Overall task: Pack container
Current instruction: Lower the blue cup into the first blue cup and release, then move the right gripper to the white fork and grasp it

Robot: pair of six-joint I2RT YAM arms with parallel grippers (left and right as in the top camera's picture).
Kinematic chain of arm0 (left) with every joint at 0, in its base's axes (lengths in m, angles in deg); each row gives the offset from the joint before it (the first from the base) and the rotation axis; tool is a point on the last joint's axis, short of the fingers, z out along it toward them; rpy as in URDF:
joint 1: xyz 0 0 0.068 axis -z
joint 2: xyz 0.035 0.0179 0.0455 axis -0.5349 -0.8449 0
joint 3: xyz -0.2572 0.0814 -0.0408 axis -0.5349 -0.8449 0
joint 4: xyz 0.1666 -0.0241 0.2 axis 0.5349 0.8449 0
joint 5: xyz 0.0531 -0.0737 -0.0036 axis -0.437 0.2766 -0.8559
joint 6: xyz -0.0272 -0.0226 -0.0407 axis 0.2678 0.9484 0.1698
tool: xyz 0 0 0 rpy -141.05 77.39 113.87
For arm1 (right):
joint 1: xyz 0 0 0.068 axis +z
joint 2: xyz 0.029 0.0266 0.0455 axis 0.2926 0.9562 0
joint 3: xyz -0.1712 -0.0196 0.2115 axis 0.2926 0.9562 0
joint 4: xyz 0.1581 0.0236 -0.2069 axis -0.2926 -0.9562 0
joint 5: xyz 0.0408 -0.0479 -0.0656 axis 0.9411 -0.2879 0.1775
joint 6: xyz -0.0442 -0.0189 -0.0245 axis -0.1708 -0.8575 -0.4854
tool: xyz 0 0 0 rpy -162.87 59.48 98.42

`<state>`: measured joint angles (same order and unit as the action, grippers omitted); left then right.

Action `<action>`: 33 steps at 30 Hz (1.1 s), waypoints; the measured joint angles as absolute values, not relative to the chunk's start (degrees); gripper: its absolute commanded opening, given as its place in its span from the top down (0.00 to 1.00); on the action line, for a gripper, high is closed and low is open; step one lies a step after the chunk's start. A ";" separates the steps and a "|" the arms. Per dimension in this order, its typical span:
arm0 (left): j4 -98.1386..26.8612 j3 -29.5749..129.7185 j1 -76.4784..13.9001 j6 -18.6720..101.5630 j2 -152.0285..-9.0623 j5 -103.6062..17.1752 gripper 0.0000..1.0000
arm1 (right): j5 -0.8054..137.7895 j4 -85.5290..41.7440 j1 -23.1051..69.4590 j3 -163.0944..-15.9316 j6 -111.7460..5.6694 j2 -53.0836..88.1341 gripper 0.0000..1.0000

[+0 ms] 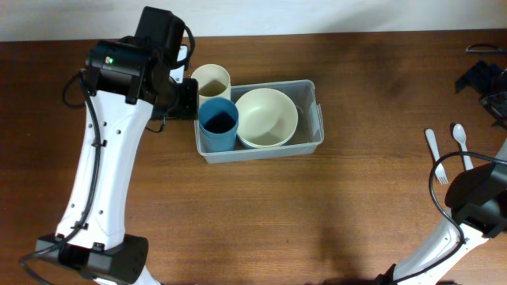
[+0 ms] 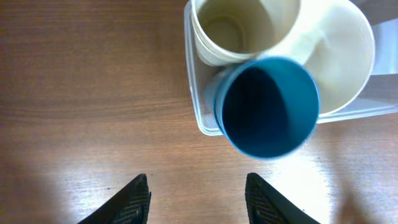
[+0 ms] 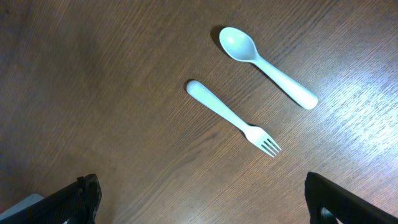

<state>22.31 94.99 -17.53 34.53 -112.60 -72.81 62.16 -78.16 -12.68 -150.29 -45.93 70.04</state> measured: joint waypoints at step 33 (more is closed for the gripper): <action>23.98 95.01 -41.86 40.87 -112.07 -81.27 0.00 | 62.16 -78.16 -12.68 -150.29 -45.93 70.04 0.01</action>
<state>23.98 95.01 -41.86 40.87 -112.07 -81.27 62.16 -78.16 -12.68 -150.29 -45.93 70.04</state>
